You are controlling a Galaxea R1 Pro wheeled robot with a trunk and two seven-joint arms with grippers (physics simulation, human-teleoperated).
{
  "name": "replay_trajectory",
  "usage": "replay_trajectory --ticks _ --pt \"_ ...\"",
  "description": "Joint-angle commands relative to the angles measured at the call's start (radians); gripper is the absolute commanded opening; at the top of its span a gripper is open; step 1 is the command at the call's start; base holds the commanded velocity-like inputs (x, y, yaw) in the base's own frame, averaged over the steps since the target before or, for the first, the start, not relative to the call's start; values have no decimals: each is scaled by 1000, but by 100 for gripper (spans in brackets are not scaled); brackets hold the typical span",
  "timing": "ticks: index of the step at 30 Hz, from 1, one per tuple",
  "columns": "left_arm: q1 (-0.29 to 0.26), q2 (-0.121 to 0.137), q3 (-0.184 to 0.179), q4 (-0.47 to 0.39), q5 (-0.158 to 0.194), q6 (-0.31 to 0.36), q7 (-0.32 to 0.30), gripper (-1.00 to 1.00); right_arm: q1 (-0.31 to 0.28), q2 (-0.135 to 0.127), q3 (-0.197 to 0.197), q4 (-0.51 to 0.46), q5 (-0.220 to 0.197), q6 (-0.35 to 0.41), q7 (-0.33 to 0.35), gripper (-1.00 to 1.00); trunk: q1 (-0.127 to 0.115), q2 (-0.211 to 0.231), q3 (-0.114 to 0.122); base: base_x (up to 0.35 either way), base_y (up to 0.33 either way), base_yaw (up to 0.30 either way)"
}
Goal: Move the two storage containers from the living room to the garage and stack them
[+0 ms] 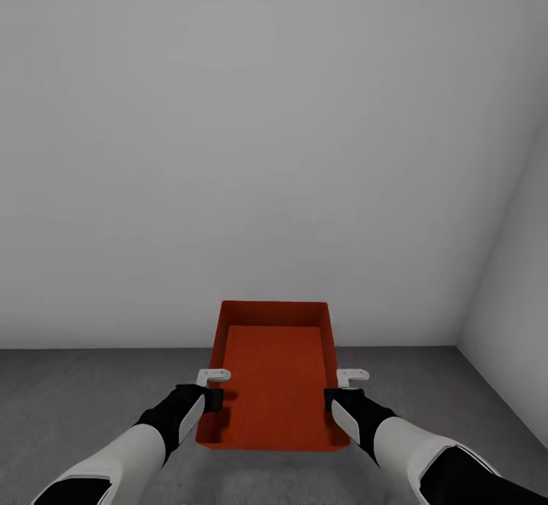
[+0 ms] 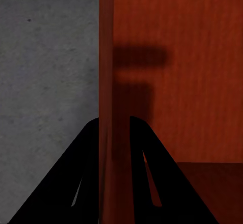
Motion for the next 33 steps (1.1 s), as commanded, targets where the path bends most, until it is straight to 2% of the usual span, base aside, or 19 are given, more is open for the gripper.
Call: replay_trajectory --ticks 1,33 --pt "0 -9 -3 0 4 6 9 -100 -1 0 12 -2 28 8 -10 -100 4 -8 -6 0 0 0" --pt "0 -9 -3 0 4 6 9 -100 -1 0 12 -2 28 8 -10 -100 127 -232 -158 0 0 0"
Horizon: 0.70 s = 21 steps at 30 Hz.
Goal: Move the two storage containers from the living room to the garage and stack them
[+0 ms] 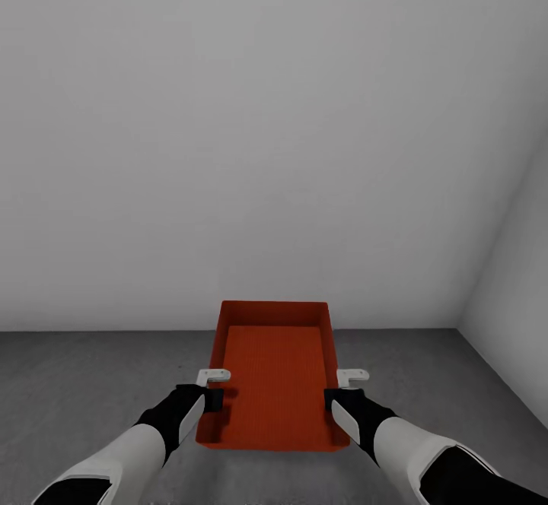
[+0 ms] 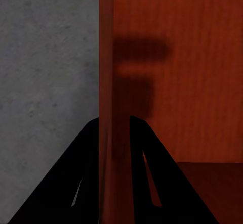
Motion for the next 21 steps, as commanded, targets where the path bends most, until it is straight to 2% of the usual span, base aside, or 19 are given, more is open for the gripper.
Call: replay_trajectory --ticks 1,21 --pt "0 -9 -3 0 4 6 9 -100 -1 0 13 -2 27 8 -10 -100 4 -8 -6 0 0 0" --pt "0 -9 -3 0 3 6 9 -100 -1 0 12 -2 26 8 -10 -100 81 -148 -101 0 0 0"
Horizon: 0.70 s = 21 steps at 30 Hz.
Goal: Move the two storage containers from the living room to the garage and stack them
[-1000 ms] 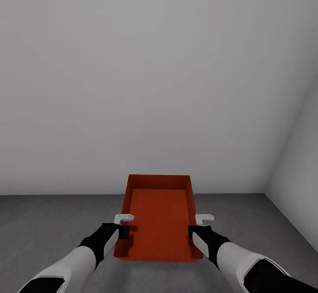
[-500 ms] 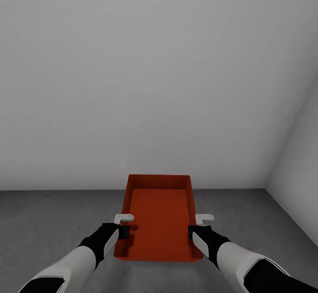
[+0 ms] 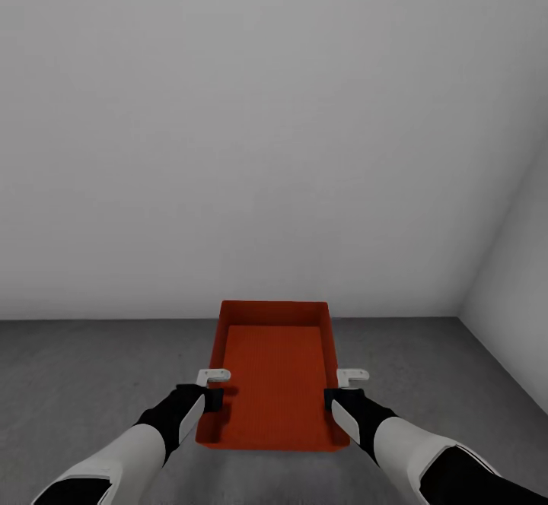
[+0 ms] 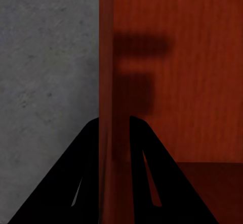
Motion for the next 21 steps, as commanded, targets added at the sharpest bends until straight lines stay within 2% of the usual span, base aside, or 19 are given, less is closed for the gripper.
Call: replay_trajectory --ticks 1,21 --pt "0 -9 -4 0 4 6 9 -100 -1 0 10 -2 28 8 -10 -100 4 -8 -6 0 0 0" --pt "0 -9 -4 0 4 6 9 -100 0 0 10 -2 29 8 -10 -100 80 -148 -101 0 0 0"
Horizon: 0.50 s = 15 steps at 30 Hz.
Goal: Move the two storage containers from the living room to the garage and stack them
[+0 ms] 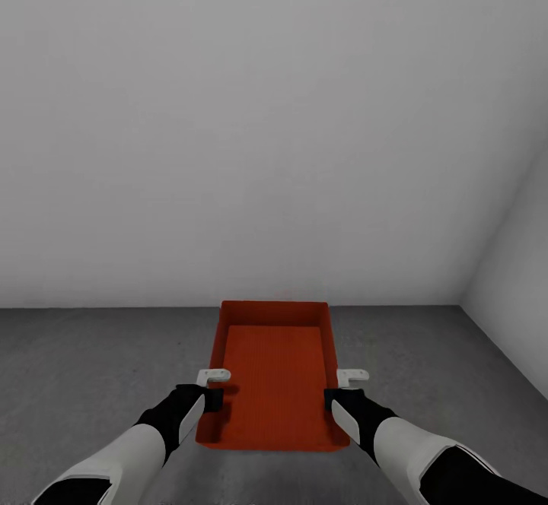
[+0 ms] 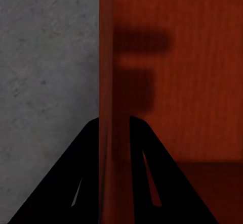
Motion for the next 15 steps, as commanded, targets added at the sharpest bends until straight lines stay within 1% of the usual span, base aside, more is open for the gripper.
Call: replay_trajectory --ticks 1,2,15 --pt "0 -9 -3 0 3 6 9 -100 -1 0 11 -2 28 8 -10 -100 4 -8 -6 0 0 0" --pt "0 -9 -3 0 3 6 9 -100 -1 0 12 -2 28 8 -10 -100 8 -15 -10 0 0 0" --pt "0 -9 -3 -1 3 12 9 -100 -1 0 11 -2 27 8 -10 -100 8 -15 -32 0 0 0"
